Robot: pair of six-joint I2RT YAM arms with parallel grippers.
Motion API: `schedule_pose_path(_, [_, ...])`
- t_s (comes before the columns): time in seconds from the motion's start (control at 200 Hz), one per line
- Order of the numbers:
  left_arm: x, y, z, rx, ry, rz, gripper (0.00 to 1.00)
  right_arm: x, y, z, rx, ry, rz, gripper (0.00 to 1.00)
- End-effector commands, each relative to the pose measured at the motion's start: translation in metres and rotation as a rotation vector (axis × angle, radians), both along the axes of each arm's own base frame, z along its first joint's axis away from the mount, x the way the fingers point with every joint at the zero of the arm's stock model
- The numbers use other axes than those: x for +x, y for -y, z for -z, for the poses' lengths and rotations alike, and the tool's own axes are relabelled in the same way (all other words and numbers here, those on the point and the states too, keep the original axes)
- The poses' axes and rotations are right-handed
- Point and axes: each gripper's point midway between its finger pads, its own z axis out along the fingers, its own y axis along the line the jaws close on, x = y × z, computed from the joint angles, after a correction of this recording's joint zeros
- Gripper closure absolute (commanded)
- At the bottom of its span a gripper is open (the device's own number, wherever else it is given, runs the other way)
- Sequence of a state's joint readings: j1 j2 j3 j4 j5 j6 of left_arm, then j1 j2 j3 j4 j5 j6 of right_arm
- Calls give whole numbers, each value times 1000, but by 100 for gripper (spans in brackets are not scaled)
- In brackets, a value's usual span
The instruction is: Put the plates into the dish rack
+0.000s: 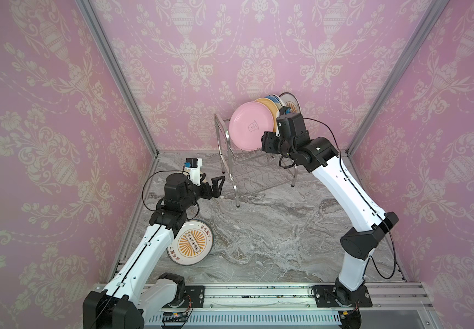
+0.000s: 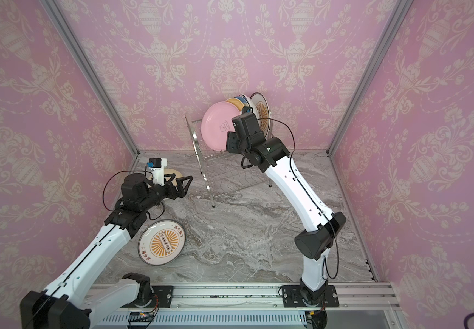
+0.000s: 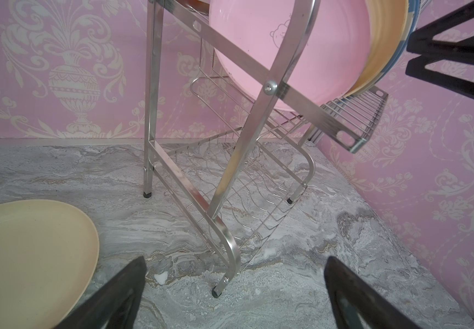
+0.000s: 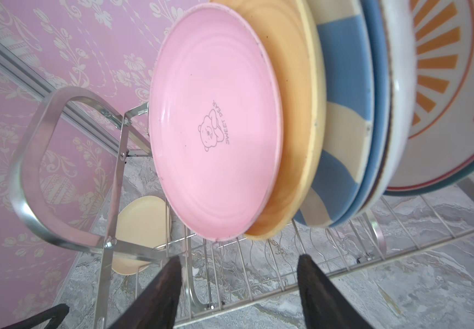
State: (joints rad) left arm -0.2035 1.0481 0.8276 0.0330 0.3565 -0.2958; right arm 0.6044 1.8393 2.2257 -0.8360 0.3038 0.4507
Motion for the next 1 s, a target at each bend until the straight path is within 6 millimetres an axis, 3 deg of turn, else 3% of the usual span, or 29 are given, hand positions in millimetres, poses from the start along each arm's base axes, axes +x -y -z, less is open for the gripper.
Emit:
schedule_pose_path(0.0, [-1, -1, 0, -15, 3, 5, 1, -12, 9, 0, 13, -20, 16, 34])
schedule_pose_path(0.155, [1, 0, -2, -16, 4, 8, 1, -15, 11, -14, 31, 16, 6, 37])
schedule_pose_path(0.325, [0, -2, -8, -5, 16, 0, 1, -5, -21, -25, 87, 42, -120, 37])
schedule_pose_path(0.47, [0, -3, -14, -3, 20, -2, 1, 25, -24, -21, -12, 61, -76, 37])
schedule_pose_path(0.555, [2, -7, -28, -2, 50, -19, 1, 43, -29, -19, -18, 98, -51, 36])
schedule_pose_path(0.771, [15, -6, -59, -50, 96, -18, 1, 71, -6, -15, -94, 154, 61, 35])
schedule_pose_path(0.996, [37, -4, -64, -115, 122, -26, 1, 78, -5, -9, -108, 160, 77, 34])
